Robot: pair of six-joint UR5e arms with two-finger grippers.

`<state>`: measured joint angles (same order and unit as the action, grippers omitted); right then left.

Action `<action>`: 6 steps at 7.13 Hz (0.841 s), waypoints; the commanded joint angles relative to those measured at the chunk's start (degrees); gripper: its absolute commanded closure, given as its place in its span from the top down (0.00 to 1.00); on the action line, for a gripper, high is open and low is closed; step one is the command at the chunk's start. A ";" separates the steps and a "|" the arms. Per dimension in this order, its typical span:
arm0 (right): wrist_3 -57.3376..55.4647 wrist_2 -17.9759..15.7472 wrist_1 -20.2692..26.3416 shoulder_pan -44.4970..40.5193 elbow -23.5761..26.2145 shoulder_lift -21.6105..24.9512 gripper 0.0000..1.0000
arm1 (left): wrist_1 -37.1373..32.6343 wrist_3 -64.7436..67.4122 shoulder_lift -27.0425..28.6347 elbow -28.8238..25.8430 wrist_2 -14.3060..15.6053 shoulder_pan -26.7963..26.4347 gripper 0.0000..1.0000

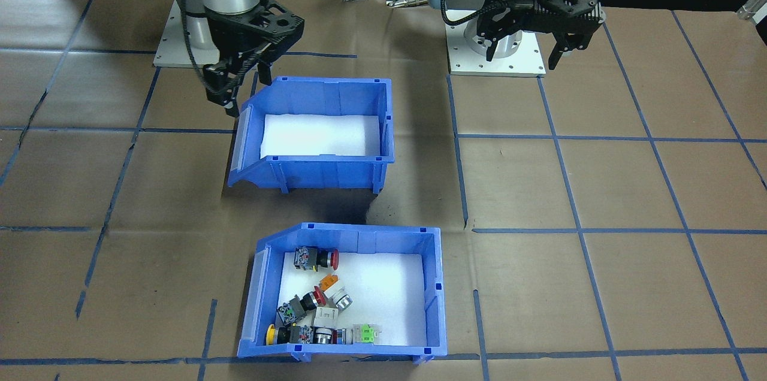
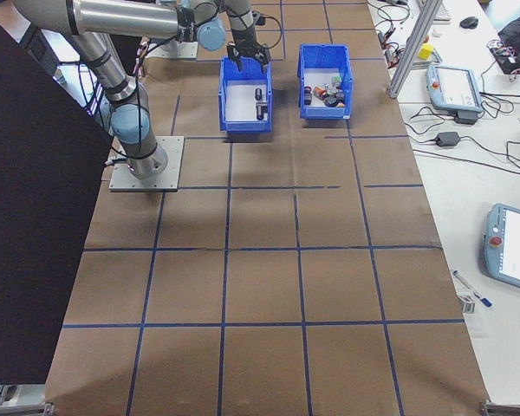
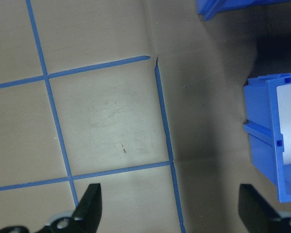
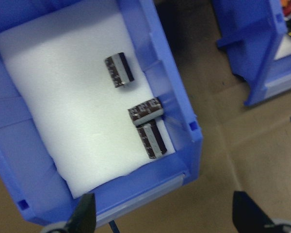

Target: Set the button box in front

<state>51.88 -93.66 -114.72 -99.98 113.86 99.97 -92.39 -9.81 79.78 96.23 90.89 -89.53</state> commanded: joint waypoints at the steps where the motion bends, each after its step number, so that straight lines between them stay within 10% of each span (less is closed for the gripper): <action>1: -12.06 0.68 0.72 7.75 -3.28 -0.47 1.00 | 0.11 0.49 0.20 0.01 -0.01 0.06 1.00; 6: -47.86 6.04 21.33 12.00 -21.00 -10.20 1.00 | 0.80 2.07 0.03 -0.08 0.51 0.06 1.00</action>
<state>12.24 -87.68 -98.54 -88.05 98.63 93.81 -92.09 -7.79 79.90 96.13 91.07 -89.48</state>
